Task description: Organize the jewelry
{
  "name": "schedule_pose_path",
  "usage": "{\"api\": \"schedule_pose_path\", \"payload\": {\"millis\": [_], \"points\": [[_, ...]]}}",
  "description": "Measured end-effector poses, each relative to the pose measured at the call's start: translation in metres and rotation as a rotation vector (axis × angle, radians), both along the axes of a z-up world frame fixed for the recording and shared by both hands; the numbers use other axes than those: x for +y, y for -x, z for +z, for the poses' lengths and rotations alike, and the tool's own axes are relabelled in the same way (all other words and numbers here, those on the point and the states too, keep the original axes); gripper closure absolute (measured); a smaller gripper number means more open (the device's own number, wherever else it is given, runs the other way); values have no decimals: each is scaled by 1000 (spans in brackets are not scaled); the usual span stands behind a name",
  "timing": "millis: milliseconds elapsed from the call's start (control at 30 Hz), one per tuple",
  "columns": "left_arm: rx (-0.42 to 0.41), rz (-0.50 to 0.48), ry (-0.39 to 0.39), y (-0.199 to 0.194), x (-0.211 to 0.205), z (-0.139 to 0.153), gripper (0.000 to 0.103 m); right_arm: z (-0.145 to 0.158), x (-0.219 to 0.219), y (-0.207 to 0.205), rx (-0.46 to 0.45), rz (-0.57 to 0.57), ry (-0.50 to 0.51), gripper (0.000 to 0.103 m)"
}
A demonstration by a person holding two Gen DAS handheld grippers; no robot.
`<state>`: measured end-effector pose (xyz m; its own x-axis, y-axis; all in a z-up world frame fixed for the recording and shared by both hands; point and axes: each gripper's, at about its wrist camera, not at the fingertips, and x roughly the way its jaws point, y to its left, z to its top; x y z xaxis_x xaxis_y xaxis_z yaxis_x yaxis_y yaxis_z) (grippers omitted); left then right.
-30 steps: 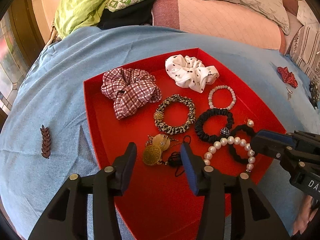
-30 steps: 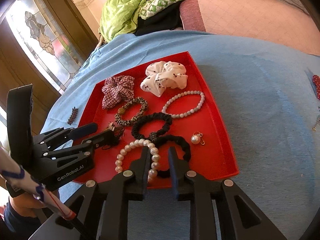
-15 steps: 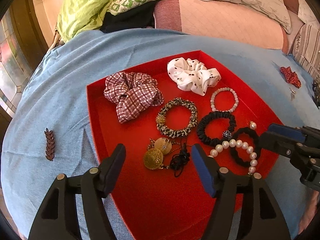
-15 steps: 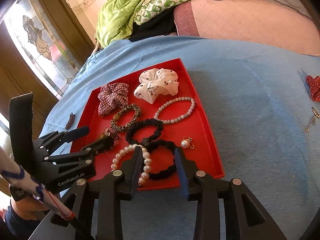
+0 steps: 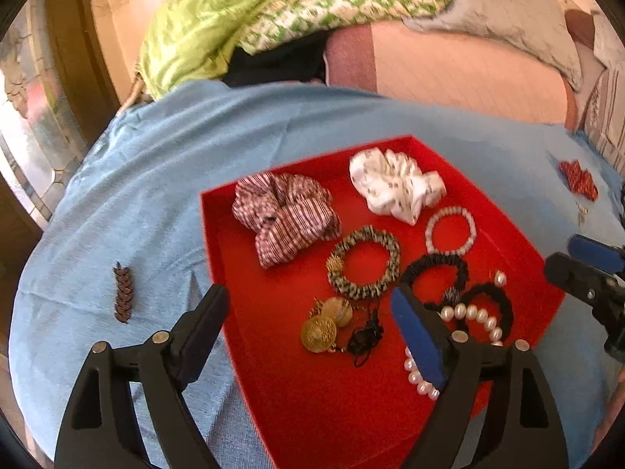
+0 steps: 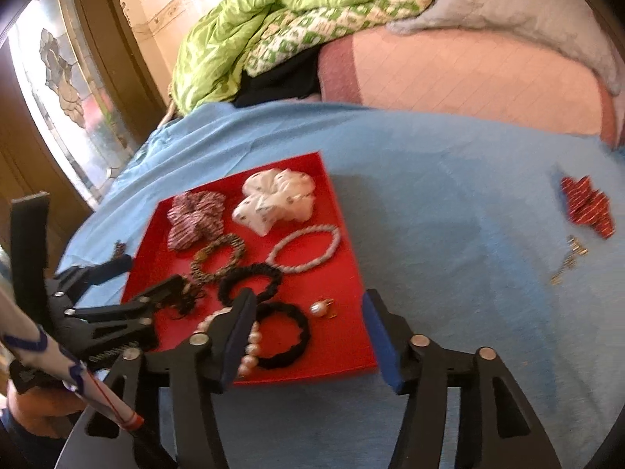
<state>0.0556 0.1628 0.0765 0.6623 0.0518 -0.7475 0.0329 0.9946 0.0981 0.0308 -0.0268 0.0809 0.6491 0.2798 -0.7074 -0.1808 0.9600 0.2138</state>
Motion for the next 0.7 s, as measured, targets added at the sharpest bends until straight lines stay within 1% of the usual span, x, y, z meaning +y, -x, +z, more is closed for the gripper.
{"api": "schedule_pose_path", "payload": {"millis": [133, 233, 333, 400, 500, 567, 633, 700], "points": [[-79, 46, 14, 13, 2, 13, 14, 14, 0, 13, -63, -53, 102, 18], [-130, 76, 52, 31, 3, 24, 14, 25, 1, 31, -105, -85, 171, 13], [-161, 91, 97, 55, 3, 34, 10, 33, -4, 59, -152, -112, 227, 9], [-188, 87, 122, 75, 2, 40, 9, 37, -7, 79, -181, -118, 271, 8], [-191, 103, 135, 105, 0, 44, 7, 38, -12, 104, -205, -129, 326, 8], [-189, 107, 144, 121, -1, 44, 6, 39, -17, 120, -212, -141, 337, 7], [-201, 95, 170, 140, -3, 47, 5, 38, -20, 138, -217, -142, 340, 7], [-227, 87, 162, 162, -7, 52, 2, 35, -22, 158, -232, -141, 362, 7]]}}
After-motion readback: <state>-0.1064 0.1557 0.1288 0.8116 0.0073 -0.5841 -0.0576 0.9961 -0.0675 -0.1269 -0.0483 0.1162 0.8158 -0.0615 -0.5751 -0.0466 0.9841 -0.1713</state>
